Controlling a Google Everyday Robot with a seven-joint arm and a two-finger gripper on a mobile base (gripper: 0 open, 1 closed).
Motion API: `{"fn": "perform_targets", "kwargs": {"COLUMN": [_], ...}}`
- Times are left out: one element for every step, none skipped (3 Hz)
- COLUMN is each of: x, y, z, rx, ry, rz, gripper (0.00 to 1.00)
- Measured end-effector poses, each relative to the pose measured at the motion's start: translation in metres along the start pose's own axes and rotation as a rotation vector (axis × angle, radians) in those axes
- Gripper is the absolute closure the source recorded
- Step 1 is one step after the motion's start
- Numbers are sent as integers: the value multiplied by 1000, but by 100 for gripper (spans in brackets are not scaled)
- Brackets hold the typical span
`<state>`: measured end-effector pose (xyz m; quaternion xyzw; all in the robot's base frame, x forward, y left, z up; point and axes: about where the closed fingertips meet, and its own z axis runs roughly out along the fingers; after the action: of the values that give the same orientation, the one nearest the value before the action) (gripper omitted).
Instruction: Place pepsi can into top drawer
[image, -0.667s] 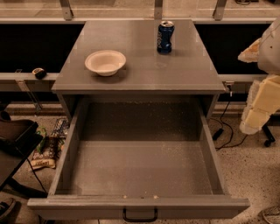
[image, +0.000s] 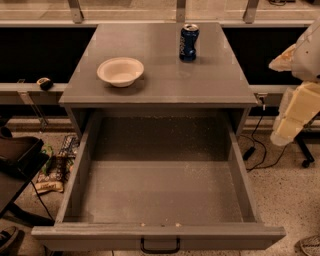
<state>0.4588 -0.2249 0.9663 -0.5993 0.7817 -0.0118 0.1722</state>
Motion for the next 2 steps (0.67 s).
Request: {"fn": "perform_targets", "kwargs": {"x": [8, 4], "y": [-47, -88], "z": [30, 52], "rx": [-44, -51], "ry": [-48, -118], "rz": [83, 157], "gripper": [0, 0]}}
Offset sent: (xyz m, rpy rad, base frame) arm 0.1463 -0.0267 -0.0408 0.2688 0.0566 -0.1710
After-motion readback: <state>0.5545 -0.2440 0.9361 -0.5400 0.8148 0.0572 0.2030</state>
